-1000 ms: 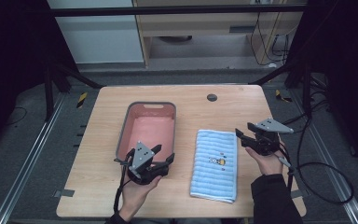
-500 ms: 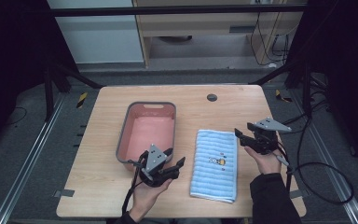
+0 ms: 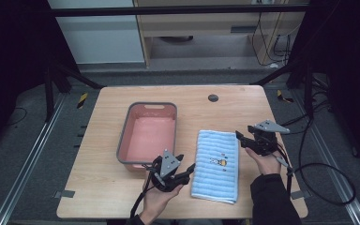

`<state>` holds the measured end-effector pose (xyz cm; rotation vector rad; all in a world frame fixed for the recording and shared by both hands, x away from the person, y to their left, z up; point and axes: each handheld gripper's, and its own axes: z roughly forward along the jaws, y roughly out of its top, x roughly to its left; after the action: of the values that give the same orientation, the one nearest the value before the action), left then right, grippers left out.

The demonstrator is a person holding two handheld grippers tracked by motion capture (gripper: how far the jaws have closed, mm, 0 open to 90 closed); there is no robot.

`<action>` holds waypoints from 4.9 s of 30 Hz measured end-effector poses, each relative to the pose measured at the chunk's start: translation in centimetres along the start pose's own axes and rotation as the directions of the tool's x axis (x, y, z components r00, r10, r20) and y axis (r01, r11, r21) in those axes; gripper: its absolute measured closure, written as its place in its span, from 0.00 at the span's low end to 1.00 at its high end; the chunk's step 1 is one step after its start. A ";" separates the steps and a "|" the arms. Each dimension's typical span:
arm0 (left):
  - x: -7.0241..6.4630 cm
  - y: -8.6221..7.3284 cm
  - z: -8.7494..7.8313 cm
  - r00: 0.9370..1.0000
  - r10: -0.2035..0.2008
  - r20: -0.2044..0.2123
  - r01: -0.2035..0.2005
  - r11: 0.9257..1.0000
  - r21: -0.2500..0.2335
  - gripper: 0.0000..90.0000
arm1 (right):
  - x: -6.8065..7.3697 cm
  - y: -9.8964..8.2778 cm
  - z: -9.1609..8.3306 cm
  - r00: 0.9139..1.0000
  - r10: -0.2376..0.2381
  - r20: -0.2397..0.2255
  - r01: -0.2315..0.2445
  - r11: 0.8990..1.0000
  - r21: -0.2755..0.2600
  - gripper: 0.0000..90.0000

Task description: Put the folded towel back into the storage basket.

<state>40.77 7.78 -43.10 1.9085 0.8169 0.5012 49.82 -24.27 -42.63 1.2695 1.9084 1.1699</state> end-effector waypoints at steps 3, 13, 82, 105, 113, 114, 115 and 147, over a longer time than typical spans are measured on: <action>-0.2 -0.3 0.4 1.000 0.000 0.003 0.000 1.000 0.011 0.53 | -0.3 -0.5 0.4 1.000 0.012 0.003 -0.012 1.000 0.012 0.49; -0.9 -1.2 1.7 1.000 0.019 0.010 -0.019 0.999 0.050 0.56 | -0.7 -1.8 1.5 1.000 0.017 0.010 -0.018 0.998 0.052 0.51; -1.9 -5.1 6.3 0.996 -0.060 0.060 0.046 0.975 0.217 0.94 | 0.3 -4.9 6.4 0.995 0.068 -0.071 -0.048 0.967 0.250 0.90; -1.4 -1.2 2.8 0.994 -0.025 0.107 0.015 0.995 0.098 0.95 | 1.5 -0.9 1.6 0.996 -0.017 -0.083 0.022 0.998 0.058 0.90; -1.3 -0.1 1.5 0.995 -0.014 0.104 0.006 0.997 0.073 0.95 | 2.0 0.5 0.3 0.996 -0.044 -0.073 0.045 0.999 0.019 0.91; -1.3 0.0 1.4 0.995 -0.011 0.103 0.004 0.998 0.070 0.95 | 2.0 0.5 0.3 0.996 -0.044 -0.073 0.045 0.999 0.019 0.91; -1.3 0.1 1.2 0.995 -0.009 0.101 0.002 0.998 0.069 0.95 | 2.1 0.7 0.2 0.996 -0.045 -0.072 0.046 0.999 0.017 0.91; 1.3 4.4 -4.8 0.999 0.046 0.017 -0.045 0.997 -0.065 0.95 | 6.4 8.6 -1.7 0.989 -0.130 -0.075 0.119 0.984 -0.132 0.91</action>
<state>40.01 10.36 -37.02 1.8736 0.7379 0.5306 49.56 -17.50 -34.10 1.0341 1.9100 1.2744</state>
